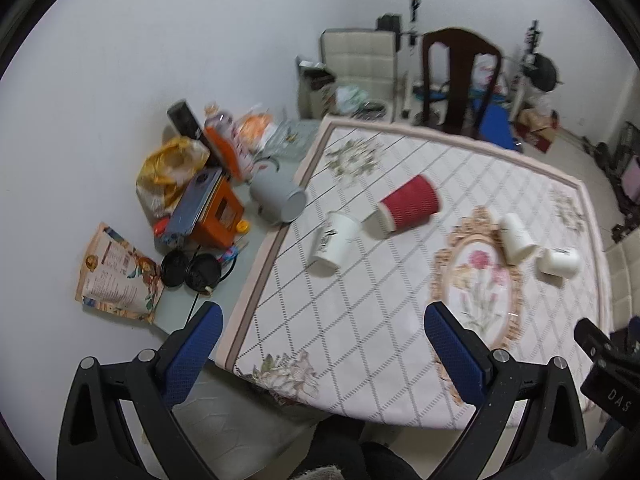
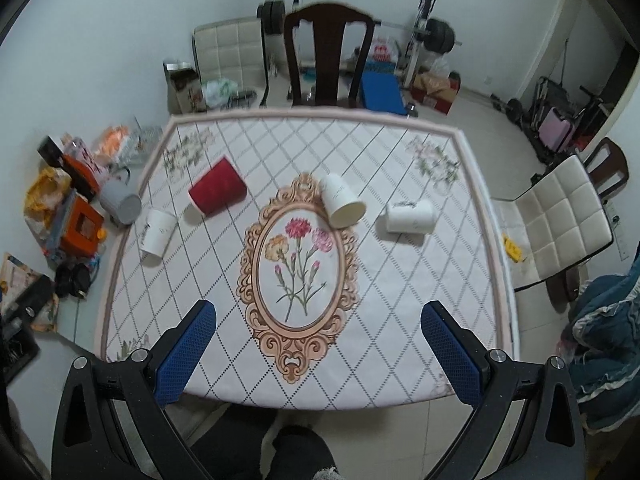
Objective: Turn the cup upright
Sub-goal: 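Move the left gripper to the grey ribbed mug lying on its side and grasp it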
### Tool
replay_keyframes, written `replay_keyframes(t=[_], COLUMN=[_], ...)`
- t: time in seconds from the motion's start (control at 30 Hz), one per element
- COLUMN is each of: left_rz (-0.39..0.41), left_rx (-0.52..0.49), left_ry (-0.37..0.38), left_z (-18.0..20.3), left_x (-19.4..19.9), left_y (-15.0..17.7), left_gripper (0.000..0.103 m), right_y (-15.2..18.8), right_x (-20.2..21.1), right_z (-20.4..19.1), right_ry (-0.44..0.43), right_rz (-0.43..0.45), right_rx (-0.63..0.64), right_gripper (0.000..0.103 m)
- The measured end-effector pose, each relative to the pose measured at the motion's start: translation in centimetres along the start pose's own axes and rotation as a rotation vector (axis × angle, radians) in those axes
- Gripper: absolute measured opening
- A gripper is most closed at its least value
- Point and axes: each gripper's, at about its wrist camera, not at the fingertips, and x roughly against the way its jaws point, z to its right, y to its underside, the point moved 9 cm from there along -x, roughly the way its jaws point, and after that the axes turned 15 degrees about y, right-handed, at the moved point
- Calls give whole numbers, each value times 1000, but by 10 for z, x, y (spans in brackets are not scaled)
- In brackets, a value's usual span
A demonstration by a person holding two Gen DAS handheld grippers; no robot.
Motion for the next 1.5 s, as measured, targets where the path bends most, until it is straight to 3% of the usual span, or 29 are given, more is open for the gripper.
replay_keyframes(t=[0.33,0.67,0.83,1.03,1.1,1.2,1.5], left_rz=[-142,-271,-307,-327,-314,-320,-368], left_rx=[79,166,198,279,319,347,470], left_ry=[-84,-104,-104,-56,9,46,140], left_z=[-83,-141,-159,-176,-176,-174,-180], left_x=[-117,-224,-258,-295,-306,-319,-344], left_y=[-45,-78,-89,-104,-111,-120,-117], left_gripper=[103,103,103,103,103,102,102], right_y=[-31,-59,-67,-77,-80,-84,-94], right_x=[-108,-196,-228,-253,-260,-267,-285], right_z=[-99,-188,-216,-231,-233,-236,-237], right_ry=[35,51,60,78,90,108,124], right_rz=[-177,-306,-356,-389,-392,-394,-406], right_rx=[74,149,167,161,160,162,148], right_gripper=[103,103,103,103,103,103,103])
